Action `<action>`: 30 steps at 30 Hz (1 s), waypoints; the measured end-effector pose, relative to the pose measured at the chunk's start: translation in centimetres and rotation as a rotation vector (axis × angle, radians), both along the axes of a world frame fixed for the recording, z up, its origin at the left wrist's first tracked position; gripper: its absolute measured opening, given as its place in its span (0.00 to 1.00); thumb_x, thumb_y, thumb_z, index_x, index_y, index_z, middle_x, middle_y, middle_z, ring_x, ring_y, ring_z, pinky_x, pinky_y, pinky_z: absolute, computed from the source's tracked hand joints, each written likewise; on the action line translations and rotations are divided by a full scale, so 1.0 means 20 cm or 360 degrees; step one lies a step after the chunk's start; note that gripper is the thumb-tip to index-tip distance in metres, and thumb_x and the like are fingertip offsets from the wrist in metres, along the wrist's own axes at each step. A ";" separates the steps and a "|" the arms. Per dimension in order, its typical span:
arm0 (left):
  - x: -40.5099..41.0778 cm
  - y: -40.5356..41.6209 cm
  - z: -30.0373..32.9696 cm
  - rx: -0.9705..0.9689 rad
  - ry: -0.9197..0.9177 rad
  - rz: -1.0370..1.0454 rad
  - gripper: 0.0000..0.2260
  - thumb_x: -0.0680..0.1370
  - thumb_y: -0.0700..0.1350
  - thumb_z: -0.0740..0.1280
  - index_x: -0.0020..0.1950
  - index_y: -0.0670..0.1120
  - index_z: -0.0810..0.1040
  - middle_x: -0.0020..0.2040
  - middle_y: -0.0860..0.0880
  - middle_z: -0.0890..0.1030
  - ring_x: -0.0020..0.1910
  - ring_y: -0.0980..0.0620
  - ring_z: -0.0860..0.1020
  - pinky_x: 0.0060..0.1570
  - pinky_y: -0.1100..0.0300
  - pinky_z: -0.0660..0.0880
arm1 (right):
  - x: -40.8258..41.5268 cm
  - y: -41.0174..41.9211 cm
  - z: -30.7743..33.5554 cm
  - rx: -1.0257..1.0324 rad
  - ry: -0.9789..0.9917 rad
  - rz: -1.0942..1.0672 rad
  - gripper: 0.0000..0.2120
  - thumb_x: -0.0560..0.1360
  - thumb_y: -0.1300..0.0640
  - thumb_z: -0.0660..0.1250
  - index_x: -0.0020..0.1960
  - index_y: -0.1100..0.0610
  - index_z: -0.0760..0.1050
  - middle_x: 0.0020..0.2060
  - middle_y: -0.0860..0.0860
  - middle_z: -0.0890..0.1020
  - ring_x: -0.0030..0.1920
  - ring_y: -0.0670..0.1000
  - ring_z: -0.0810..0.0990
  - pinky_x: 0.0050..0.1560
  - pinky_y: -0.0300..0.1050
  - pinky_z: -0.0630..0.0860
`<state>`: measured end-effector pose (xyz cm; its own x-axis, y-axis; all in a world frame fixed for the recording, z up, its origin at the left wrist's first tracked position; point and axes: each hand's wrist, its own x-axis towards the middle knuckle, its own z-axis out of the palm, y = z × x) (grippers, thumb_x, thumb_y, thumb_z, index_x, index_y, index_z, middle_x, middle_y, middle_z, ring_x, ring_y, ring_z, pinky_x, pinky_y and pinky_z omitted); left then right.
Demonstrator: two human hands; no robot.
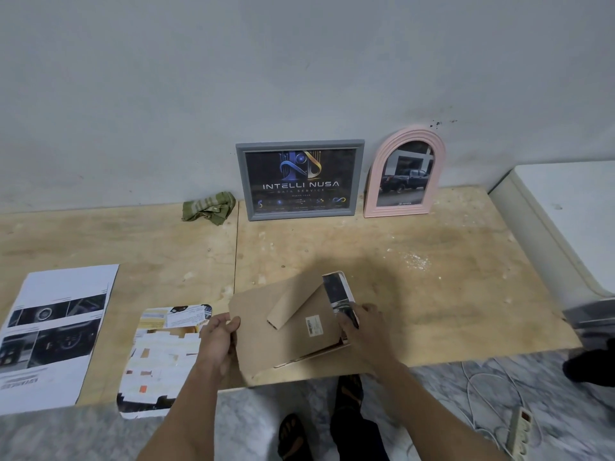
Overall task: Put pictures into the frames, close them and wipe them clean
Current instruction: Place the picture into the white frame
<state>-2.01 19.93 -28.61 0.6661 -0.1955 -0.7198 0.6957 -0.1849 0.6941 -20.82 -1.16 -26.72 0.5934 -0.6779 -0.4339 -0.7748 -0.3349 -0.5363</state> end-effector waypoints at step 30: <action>-0.63 -1.60 -0.05 0.0747 -0.0790 -0.0889 0.17 0.76 0.32 0.61 0.60 0.42 0.82 0.54 0.42 0.85 0.56 0.40 0.81 0.49 0.59 0.73 | -0.50 -1.29 -0.14 0.0276 -0.0131 -0.1002 0.11 0.73 0.60 0.65 0.53 0.57 0.81 0.50 0.55 0.83 0.53 0.55 0.79 0.46 0.40 0.67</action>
<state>-14.51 -12.15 -29.66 0.8188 -0.3431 -0.4603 0.0566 -0.7497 0.6594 -30.82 -27.02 -29.59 0.1422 -0.8306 -0.5383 -0.7487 0.2655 -0.6075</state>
